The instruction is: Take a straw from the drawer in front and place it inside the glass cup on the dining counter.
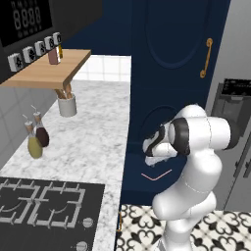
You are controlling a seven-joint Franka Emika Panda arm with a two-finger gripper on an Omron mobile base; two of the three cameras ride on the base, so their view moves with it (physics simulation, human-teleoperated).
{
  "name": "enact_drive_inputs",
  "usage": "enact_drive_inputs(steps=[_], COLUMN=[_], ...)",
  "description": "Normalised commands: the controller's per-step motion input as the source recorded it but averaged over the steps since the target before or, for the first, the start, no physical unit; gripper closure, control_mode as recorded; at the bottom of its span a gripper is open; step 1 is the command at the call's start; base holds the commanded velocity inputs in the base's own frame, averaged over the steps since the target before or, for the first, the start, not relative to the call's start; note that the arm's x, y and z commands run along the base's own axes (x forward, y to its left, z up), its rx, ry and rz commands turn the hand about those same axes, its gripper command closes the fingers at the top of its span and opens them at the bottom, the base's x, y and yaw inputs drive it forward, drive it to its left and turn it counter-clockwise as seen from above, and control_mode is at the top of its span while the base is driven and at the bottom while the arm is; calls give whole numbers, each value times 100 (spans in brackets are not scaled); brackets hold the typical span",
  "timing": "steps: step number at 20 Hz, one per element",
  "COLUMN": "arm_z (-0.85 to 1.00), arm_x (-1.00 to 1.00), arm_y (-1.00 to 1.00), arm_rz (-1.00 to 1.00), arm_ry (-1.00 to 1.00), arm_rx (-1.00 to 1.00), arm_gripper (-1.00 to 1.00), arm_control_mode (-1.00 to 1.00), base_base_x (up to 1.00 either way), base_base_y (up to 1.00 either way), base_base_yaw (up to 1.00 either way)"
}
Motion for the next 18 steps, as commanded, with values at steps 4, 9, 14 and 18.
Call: enact_drive_inputs(steps=[4, 9, 14, 18], arm_z=[-25, -38, -45, -26], arm_x=[-9, 0, 3, 32], arm_y=[31, 3, 0, 0], arm_rz=[2, 0, 0, 1], arm_ry=[0, 1, 3, 2], arm_rx=[-22, -9, 0, 0], arm_gripper=[-100, -100, -100, -100], arm_control_mode=[-100, -100, -100, -100], base_base_x=[0, 0, 0, 0], base_base_y=[0, 0, 0, 0], base_base_yaw=[0, 0, 0, 0])
